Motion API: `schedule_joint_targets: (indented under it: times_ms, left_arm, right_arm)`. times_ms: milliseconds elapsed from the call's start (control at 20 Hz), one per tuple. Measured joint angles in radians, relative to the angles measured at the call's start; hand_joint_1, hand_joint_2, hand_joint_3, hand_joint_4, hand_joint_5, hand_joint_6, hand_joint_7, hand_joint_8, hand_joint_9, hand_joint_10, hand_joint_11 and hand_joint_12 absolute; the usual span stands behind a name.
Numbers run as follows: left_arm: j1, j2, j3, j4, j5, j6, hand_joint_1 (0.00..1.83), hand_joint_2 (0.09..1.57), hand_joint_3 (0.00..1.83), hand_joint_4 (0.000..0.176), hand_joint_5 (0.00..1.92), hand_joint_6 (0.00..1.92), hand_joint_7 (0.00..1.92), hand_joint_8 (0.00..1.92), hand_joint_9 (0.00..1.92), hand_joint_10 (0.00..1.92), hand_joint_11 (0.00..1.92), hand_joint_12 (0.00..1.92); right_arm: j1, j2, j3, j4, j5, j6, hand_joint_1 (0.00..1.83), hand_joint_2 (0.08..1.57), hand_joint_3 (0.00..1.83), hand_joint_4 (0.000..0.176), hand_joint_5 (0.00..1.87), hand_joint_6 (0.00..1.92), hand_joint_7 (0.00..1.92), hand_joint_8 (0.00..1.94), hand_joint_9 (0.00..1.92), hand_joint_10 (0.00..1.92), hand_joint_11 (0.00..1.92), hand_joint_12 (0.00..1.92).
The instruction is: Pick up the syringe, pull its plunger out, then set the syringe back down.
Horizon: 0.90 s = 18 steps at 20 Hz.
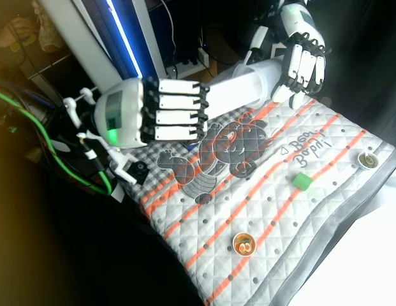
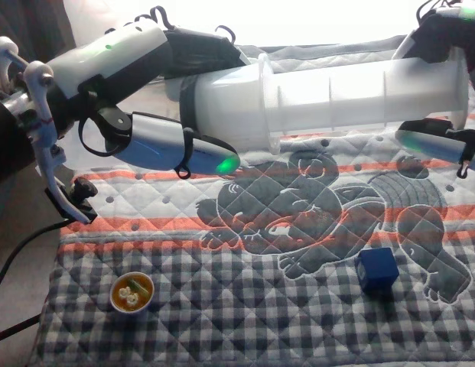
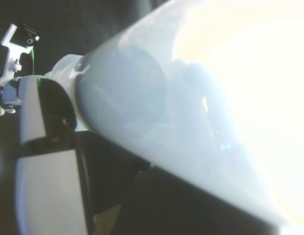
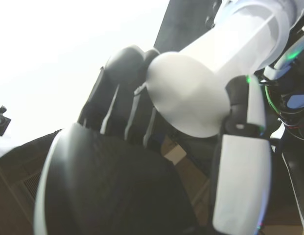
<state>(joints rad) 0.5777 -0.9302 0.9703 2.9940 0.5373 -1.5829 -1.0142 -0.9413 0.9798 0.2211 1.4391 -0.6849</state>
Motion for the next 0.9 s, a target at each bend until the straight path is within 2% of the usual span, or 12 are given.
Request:
schedule_joint_targets:
  times_ms: [200,250,350,400,450,500,600,700,750,800,850,900]
  left_arm:
    - [0.000,0.002,0.001,-0.002,0.002,0.003,1.19,1.20,0.00,0.000,0.85,1.10,0.81,1.39,0.61,1.36,0.34,1.91]
    - [0.003,0.005,0.001,-0.002,0.005,0.003,1.19,1.19,0.00,0.000,0.86,1.11,0.82,1.36,0.63,1.34,0.35,1.89]
    - [0.007,0.006,0.001,-0.006,0.009,0.003,1.19,1.19,0.00,0.003,0.86,1.16,0.82,1.31,0.64,1.24,0.34,1.83]
    - [0.007,0.006,0.001,-0.008,0.009,0.003,1.19,1.19,0.00,0.000,0.87,1.10,0.80,1.38,0.59,1.34,0.29,1.91]
    - [0.007,0.006,0.001,-0.009,0.010,0.003,1.19,1.19,0.00,0.000,0.87,1.10,0.80,1.38,0.59,1.34,0.29,1.91]
    - [0.007,0.006,0.001,-0.011,0.011,0.003,1.22,1.19,0.00,0.000,0.88,1.00,0.80,1.47,0.57,1.51,0.35,1.92]
    - [0.007,0.006,0.001,-0.014,0.012,0.003,1.21,1.19,0.00,0.000,0.89,1.01,0.79,1.46,0.55,1.53,0.34,1.92]
    - [0.007,0.005,-0.001,-0.015,0.011,-0.014,1.21,1.19,0.00,0.000,0.90,1.01,0.80,1.44,0.55,1.50,0.36,1.92]
    - [0.007,0.005,-0.003,-0.017,0.011,-0.015,1.19,1.19,0.00,0.000,0.89,1.07,0.80,1.37,0.57,1.40,0.31,1.92]
    - [0.007,0.005,-0.002,-0.017,0.011,-0.015,1.19,1.19,0.00,0.000,0.88,1.10,0.80,1.37,0.57,1.35,0.30,1.92]
    - [0.007,0.005,-0.002,-0.018,0.011,-0.015,1.19,1.19,0.00,0.000,0.88,1.10,0.80,1.37,0.58,1.35,0.31,1.92]
    - [0.007,0.005,-0.002,-0.021,0.012,-0.014,1.19,1.19,0.00,0.000,0.88,1.12,0.78,1.36,0.56,1.34,0.28,1.92]
  right_arm:
    - [-0.007,0.002,-0.002,0.010,0.008,-0.002,1.17,1.29,0.03,0.000,0.68,1.31,0.67,1.76,0.67,1.92,0.68,1.92]
    - [-0.007,0.002,-0.002,0.013,0.008,-0.002,1.16,1.29,0.03,0.000,0.66,1.35,0.69,1.74,0.67,1.92,0.66,1.92]
    - [-0.007,0.003,-0.004,0.018,0.008,-0.006,1.18,1.27,0.02,0.000,0.70,1.27,0.73,1.68,0.68,1.92,0.64,1.92]
    - [-0.007,0.003,-0.004,0.021,0.008,-0.006,1.21,1.24,0.01,0.000,0.79,1.13,0.73,1.66,0.66,1.92,0.64,1.92]
    - [-0.007,0.003,-0.003,0.023,0.010,-0.006,1.21,1.24,0.01,0.000,0.79,1.13,0.73,1.66,0.66,1.92,0.64,1.92]
    - [-0.007,0.004,-0.003,0.024,0.013,-0.006,1.20,1.25,0.01,0.000,0.78,1.17,0.70,1.70,0.61,1.92,0.57,1.92]
    - [-0.007,0.004,-0.003,0.029,0.015,-0.006,1.20,1.25,0.01,0.000,0.79,1.16,0.69,1.69,0.59,1.92,0.56,1.92]
    - [-0.007,0.004,-0.004,0.067,0.020,-0.007,1.19,1.25,0.01,0.000,0.79,1.17,0.71,1.67,0.60,1.91,0.57,1.92]
    - [-0.007,0.004,-0.003,0.072,0.023,-0.008,1.19,1.25,0.01,0.000,0.79,1.18,0.70,1.67,0.61,1.90,0.59,1.92]
    - [-0.007,0.004,-0.003,0.074,0.026,-0.011,1.17,1.25,0.00,0.000,0.81,1.23,0.68,1.61,0.58,1.85,0.58,1.92]
    - [-0.007,0.005,-0.003,0.076,0.026,-0.014,1.15,1.25,0.00,0.000,0.79,1.28,0.69,1.53,0.55,1.70,0.48,1.87]
    - [-0.007,0.005,-0.003,0.079,0.026,-0.022,1.09,1.12,0.00,0.000,0.58,1.05,0.52,1.08,0.43,1.24,0.32,1.74]
